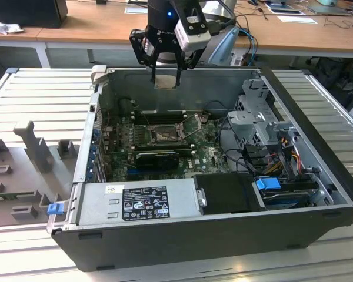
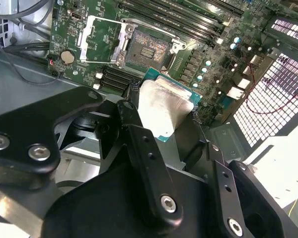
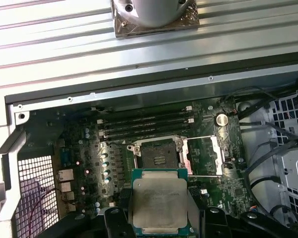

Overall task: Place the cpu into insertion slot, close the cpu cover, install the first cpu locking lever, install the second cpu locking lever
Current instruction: 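Place the cpu into insertion slot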

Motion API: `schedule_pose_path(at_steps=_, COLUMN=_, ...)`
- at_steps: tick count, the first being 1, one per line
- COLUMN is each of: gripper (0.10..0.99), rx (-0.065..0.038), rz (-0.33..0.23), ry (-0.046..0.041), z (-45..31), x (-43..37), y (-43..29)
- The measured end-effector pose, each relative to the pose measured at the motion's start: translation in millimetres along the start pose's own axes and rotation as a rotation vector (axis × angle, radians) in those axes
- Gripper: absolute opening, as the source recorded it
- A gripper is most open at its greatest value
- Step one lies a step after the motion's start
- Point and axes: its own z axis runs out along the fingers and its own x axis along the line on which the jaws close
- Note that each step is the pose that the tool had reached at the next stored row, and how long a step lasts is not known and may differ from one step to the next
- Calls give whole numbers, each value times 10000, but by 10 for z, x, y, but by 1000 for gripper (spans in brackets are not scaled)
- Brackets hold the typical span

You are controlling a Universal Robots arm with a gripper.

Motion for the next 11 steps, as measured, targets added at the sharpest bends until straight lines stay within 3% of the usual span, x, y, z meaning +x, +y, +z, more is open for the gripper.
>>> schedule_pose_path(at_steps=11, gripper=529, rx=-6, rz=312, ry=-28, z=0, x=0, y=0)
